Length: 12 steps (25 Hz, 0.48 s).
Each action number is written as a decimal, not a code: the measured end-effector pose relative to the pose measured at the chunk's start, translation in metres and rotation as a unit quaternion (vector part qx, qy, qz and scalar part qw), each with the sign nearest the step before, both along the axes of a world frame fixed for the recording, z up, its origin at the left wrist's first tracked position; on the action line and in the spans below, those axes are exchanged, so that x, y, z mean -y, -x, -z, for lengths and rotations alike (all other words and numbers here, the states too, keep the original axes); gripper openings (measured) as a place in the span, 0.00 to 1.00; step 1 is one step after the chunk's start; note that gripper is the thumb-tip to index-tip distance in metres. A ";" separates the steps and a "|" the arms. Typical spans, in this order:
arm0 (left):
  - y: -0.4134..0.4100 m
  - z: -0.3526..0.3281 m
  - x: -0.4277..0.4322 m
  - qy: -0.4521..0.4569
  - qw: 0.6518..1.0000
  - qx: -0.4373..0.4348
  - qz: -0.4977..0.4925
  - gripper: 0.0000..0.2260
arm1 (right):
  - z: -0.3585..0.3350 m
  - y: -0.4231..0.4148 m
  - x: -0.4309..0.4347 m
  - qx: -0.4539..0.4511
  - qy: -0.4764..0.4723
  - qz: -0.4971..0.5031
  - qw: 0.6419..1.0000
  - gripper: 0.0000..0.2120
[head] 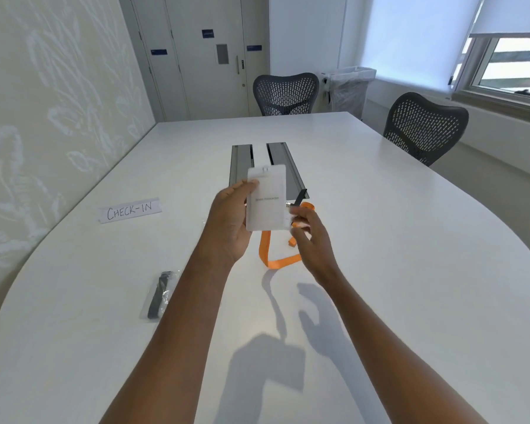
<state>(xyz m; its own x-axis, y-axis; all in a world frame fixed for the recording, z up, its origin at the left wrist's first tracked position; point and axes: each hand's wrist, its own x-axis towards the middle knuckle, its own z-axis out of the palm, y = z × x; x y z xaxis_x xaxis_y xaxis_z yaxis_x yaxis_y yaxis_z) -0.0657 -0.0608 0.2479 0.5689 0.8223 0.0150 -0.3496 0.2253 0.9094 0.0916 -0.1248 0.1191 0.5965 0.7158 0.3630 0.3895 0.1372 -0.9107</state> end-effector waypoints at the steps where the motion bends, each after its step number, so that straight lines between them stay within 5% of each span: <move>1: 0.000 0.003 0.002 0.008 1.000 -0.026 0.001 0.08 | -0.019 0.009 0.002 -0.013 -0.009 -0.055 0.998 0.21; 5: 0.004 0.009 0.010 0.028 0.996 -0.083 0.009 0.08 | -0.059 0.025 0.007 -0.023 -0.027 -0.175 0.984 0.18; 12: 0.022 0.023 0.012 -0.011 0.993 -0.102 0.050 0.13 | -0.068 0.025 0.006 0.038 -0.023 -0.082 0.996 0.14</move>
<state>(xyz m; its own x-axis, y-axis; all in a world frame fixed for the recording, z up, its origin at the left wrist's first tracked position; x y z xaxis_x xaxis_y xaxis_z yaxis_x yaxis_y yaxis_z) -0.0874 -0.0725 0.2244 0.6403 0.7625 -0.0922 -0.1339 0.2291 0.9642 0.0668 -0.1305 0.1867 0.4421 0.7832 0.4372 0.4257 0.2458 -0.8708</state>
